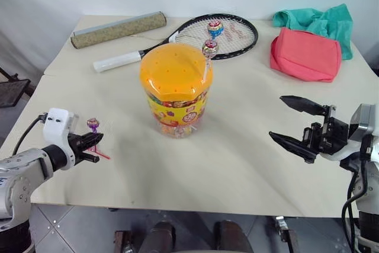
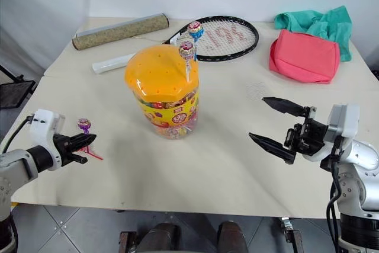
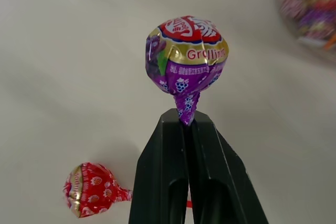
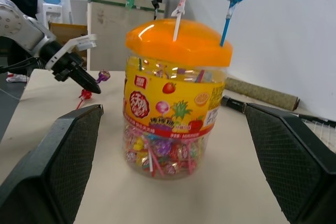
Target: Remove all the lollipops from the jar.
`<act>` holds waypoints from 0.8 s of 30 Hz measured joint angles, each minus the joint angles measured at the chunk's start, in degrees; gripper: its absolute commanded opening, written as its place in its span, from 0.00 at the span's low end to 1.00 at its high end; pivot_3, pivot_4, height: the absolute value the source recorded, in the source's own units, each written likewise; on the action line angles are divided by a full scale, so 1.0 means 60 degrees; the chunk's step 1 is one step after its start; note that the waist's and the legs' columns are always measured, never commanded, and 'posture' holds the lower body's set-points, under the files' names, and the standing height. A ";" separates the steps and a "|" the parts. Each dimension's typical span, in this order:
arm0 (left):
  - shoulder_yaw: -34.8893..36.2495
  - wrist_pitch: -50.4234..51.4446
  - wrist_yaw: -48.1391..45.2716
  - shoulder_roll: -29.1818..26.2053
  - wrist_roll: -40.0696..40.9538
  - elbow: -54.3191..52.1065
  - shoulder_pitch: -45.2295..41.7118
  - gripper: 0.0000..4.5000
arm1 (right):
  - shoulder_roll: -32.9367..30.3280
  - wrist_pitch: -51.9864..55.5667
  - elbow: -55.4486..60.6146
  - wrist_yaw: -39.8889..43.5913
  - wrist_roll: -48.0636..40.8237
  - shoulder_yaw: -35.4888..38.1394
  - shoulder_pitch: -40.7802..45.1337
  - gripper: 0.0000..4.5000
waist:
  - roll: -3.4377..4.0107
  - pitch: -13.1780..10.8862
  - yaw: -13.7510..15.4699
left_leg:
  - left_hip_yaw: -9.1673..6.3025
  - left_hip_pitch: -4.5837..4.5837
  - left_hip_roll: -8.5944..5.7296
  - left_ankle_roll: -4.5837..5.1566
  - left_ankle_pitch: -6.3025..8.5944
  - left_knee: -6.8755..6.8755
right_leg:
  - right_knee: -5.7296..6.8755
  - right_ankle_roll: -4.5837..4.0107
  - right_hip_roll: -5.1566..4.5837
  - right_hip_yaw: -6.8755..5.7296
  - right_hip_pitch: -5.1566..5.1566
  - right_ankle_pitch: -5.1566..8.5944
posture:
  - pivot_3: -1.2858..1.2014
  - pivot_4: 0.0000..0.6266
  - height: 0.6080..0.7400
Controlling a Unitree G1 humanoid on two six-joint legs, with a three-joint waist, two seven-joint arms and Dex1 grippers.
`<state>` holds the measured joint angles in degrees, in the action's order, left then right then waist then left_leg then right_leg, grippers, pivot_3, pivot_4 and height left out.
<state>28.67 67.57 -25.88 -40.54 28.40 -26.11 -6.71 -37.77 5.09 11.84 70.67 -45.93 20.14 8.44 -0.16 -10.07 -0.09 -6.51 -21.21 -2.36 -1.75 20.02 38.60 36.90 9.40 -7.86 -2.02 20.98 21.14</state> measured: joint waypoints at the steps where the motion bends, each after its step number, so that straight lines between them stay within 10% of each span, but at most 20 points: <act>1: 0.0003 0.0049 -0.0055 -0.0008 0.0106 0.0000 -0.0077 0.22 | 0.0000 0.0003 0.0006 -0.0003 0.0000 0.0000 -0.0011 1.00 | 0.0000 0.0000 0.0000 | 0.0001 0.0000 0.0000 0.0000 0.0000 0.0000 | 0.0000 0.0000 0.0000 0.0001 0.0000 0.0000 | 0.52 0.24 1.00; 13: 0.1080 -0.0609 -0.2318 -0.1310 0.1290 0.1497 -0.0096 0.99 | -0.0392 0.0336 0.0253 -0.0265 -0.0035 0.0226 -0.0162 1.00 | 0.0002 -0.0001 -0.0009 | 0.0010 -0.0003 0.0002 -0.0001 0.0000 -0.0019 | -0.0008 -0.0003 0.0004 0.0003 0.0015 0.0001 | 0.52 0.24 1.00; 24: 0.2684 -0.5266 -0.7352 -0.2465 0.2507 0.4258 -0.1465 0.99 | -0.0900 0.2570 0.1927 -0.2402 -0.0747 -0.0416 0.1792 1.00 | 0.0014 -0.0006 -0.0035 | 0.0020 0.0003 0.0021 -0.0008 -0.0004 -0.0055 | -0.0033 -0.0010 -0.0007 -0.0017 0.0019 0.0003 | 0.52 0.24 1.00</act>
<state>44.77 35.97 -69.99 -55.33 43.44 -0.57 -15.50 -43.18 20.51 23.40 56.25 -50.42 17.65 19.19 -0.07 -10.10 -0.30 -6.39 -21.19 -2.23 -1.80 19.99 38.27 36.70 9.34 -7.90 -2.12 21.10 21.16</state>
